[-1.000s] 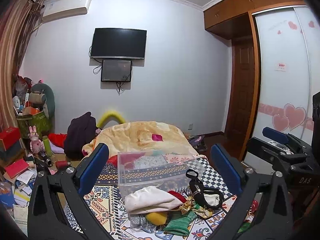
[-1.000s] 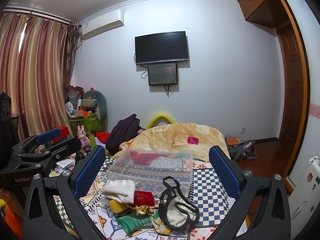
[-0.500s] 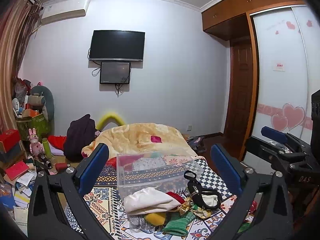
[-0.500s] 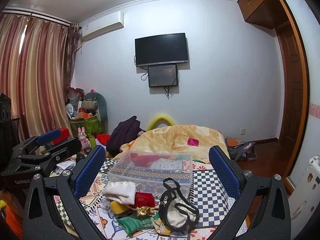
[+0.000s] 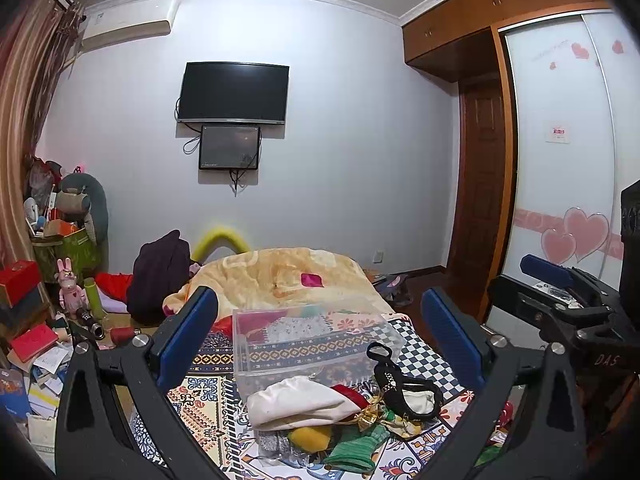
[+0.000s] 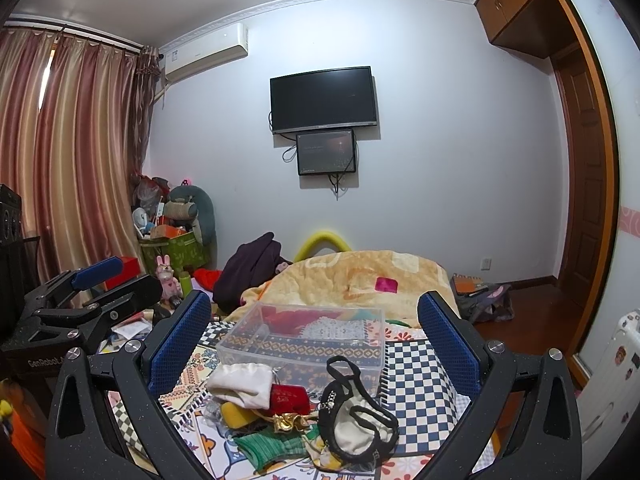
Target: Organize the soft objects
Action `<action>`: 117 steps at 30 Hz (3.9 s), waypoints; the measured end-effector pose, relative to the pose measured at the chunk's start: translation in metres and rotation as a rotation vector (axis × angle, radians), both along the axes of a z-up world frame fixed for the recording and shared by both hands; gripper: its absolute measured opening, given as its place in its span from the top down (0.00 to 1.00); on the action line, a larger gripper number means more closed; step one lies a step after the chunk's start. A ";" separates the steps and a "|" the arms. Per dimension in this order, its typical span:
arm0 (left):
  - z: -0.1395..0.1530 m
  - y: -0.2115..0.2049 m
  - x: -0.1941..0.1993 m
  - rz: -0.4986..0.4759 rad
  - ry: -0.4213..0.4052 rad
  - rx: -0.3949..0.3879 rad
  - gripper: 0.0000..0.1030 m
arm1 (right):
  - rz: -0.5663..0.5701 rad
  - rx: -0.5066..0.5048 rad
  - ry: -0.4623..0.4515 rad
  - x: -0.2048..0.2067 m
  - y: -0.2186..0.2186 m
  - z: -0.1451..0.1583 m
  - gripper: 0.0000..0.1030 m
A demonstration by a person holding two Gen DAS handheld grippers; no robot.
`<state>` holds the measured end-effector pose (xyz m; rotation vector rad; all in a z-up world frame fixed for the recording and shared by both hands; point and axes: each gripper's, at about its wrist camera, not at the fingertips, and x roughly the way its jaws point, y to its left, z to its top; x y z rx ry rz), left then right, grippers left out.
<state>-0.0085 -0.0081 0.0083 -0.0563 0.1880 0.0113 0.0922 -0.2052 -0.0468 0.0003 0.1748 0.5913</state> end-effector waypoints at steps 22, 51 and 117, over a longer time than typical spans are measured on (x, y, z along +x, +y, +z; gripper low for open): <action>-0.059 0.008 0.054 -0.047 0.246 -0.026 0.00 | -0.023 -0.046 0.160 0.040 -0.001 -0.049 0.00; -0.153 0.018 0.114 -0.105 0.482 -0.114 0.42 | 0.125 -0.097 0.526 0.103 0.021 -0.136 0.75; -0.042 0.054 0.151 -0.012 0.220 -0.046 0.74 | 0.105 -0.107 0.128 0.127 0.065 -0.033 0.89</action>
